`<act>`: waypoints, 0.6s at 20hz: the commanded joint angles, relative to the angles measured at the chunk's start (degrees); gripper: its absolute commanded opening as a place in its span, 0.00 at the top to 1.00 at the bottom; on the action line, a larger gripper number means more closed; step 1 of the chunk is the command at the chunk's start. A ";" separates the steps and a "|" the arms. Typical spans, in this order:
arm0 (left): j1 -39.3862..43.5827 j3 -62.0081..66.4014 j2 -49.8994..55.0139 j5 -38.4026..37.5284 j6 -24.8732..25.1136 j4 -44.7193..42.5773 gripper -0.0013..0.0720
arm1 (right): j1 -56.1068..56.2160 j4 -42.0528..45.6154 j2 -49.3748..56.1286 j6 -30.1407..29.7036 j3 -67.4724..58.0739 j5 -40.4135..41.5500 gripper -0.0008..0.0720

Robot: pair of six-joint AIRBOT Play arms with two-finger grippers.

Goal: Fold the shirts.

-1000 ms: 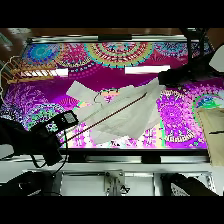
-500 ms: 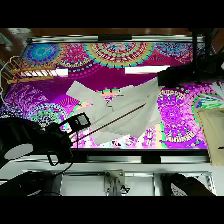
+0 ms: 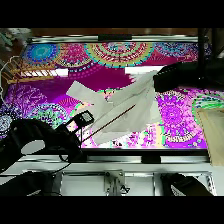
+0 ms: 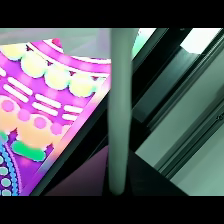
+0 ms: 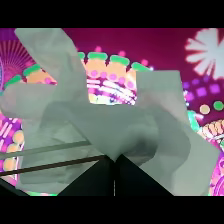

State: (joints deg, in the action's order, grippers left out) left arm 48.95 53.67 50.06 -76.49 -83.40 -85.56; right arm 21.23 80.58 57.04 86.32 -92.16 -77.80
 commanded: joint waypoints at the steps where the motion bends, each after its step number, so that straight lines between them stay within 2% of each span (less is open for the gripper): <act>1: -0.35 -1.44 0.39 1.49 -0.48 2.93 0.91 | 0.39 0.20 -2.71 -0.22 -0.04 0.66 0.88; 6: -0.42 -1.27 -2.95 -2.43 -4.00 2.89 0.91 | 0.37 5.40 -2.84 -0.20 -0.04 -1.90 0.88; 8: -0.44 -1.27 -4.66 1.22 -5.70 2.69 0.91 | 0.39 2.40 -2.80 -0.28 -0.04 -1.75 0.88; 12: -0.24 -1.27 -1.27 8.66 -5.57 7.98 0.91 | 0.42 -7.37 -2.80 -3.91 -0.04 -0.83 0.88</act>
State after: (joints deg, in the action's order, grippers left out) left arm 48.58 52.42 47.44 -73.19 -88.36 -80.95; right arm 21.58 79.11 54.30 84.25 -92.18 -78.98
